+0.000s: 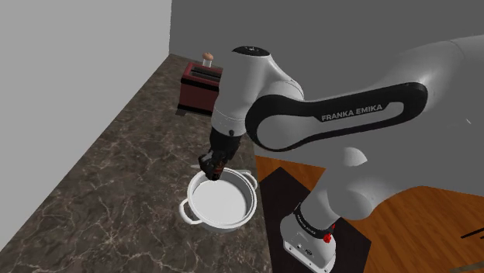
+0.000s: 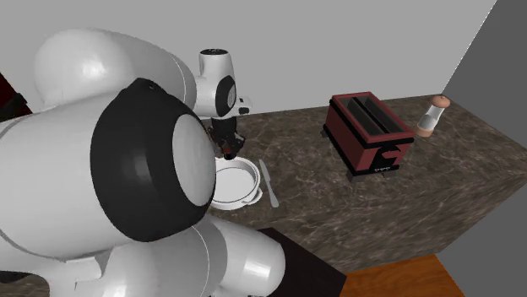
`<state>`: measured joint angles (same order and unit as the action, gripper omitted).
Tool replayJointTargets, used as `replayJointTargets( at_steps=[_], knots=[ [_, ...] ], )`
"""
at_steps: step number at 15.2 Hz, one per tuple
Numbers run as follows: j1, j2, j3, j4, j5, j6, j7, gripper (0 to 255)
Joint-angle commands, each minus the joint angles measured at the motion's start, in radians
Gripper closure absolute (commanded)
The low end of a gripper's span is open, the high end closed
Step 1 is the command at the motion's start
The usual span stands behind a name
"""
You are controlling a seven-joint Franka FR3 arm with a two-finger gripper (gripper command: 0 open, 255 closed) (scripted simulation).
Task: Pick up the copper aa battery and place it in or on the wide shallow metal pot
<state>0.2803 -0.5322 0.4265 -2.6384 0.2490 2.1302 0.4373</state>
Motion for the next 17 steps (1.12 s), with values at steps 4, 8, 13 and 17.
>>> replayJointTargets(
  at_steps=[4, 8, 13, 17],
  knots=[
    [0.056, -0.156, -0.021, -0.145, 0.048, -0.015, -0.020, 255],
    [0.057, -0.120, -0.005, -0.179, 0.060, 0.055, -0.021, 255],
    [0.057, -0.064, 0.017, -0.217, 0.073, 0.148, -0.021, 255],
    [0.056, -0.048, 0.023, -0.225, 0.076, 0.172, -0.021, 255]
  ],
)
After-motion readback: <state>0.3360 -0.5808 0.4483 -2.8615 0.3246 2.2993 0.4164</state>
